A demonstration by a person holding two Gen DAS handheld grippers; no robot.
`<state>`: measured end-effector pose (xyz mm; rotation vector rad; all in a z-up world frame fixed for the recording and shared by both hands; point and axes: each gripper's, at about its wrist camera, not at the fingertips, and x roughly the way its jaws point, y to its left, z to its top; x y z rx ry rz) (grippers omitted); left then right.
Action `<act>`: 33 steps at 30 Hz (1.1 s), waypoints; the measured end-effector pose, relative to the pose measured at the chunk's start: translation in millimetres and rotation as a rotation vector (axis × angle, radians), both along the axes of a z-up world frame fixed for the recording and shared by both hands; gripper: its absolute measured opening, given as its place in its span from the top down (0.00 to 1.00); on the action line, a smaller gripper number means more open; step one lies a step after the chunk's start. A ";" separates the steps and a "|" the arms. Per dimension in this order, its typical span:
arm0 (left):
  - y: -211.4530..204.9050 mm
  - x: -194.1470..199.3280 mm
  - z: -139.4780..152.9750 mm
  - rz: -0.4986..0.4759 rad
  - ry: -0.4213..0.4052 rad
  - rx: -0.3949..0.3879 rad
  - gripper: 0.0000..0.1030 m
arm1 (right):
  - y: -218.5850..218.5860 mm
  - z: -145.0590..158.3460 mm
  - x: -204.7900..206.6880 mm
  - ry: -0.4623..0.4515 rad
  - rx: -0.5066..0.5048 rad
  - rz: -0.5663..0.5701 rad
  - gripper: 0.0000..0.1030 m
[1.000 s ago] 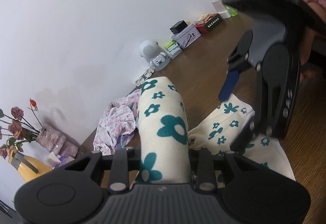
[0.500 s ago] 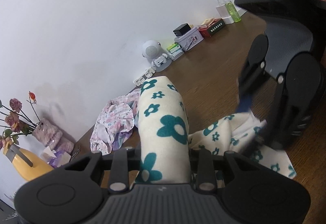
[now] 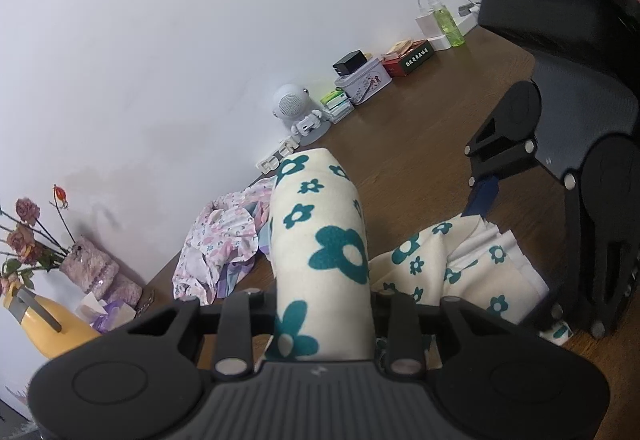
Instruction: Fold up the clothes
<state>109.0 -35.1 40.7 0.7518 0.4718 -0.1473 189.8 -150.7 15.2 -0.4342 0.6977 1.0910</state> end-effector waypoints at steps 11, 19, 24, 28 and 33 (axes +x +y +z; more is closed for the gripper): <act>-33.1 -9.8 -19.8 -0.063 0.005 0.114 0.71 | -12.0 0.3 -3.0 -0.016 0.046 -0.052 0.38; -58.1 -17.2 -36.9 -0.109 0.020 0.218 0.69 | -16.0 -2.4 -3.4 -0.029 0.074 -0.047 0.41; -60.5 -13.5 -39.2 -0.120 0.036 0.241 0.70 | -17.2 -3.3 -3.6 -0.040 0.085 -0.039 0.41; -62.9 -10.5 -41.4 -0.128 0.047 0.260 0.65 | -28.3 1.2 -2.6 -0.017 0.105 -0.021 0.36; -69.2 -3.5 -46.9 -0.129 0.047 0.277 0.64 | -62.7 14.5 -6.5 -0.029 0.124 -0.074 0.36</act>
